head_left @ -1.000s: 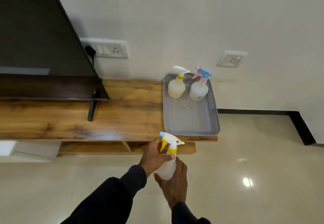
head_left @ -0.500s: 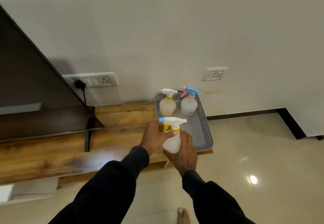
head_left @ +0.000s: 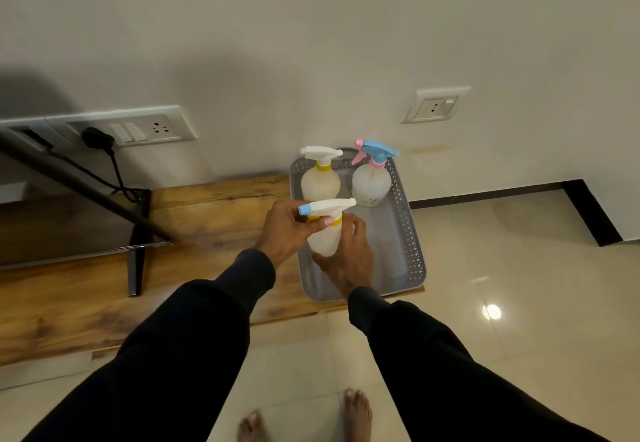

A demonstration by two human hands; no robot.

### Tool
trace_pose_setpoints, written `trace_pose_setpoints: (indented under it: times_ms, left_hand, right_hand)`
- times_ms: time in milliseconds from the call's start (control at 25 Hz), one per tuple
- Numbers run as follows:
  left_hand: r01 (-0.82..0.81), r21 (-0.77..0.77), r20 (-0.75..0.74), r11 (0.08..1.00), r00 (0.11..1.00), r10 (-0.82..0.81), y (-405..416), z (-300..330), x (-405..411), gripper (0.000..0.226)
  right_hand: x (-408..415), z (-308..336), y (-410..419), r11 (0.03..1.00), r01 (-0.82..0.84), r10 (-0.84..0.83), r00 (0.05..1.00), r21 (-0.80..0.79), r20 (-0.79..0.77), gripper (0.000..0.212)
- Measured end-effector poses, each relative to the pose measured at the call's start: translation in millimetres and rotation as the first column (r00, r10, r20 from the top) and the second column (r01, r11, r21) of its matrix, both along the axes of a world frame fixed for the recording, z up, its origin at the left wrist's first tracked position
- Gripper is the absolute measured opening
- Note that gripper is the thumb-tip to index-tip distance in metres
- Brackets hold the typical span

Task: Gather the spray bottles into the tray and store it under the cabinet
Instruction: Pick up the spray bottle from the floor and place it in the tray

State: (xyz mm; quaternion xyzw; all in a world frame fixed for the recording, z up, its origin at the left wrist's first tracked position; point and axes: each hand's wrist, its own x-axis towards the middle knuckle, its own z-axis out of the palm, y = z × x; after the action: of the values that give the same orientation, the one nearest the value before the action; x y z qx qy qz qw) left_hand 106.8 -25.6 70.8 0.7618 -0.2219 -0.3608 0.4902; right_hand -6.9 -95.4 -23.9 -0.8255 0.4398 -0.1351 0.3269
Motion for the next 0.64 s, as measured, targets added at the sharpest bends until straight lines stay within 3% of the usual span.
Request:
trace_pose_setpoints:
  times_ms: [640]
  left_hand:
    - [0.123,0.041,-0.024,0.992,0.992,-0.122,-3.2,-41.3,19.3,0.04]
  right_hand:
    - [13.6,-42.2,8.7,0.97,0.078,-0.09,0.995,0.231,0.043,0.087]
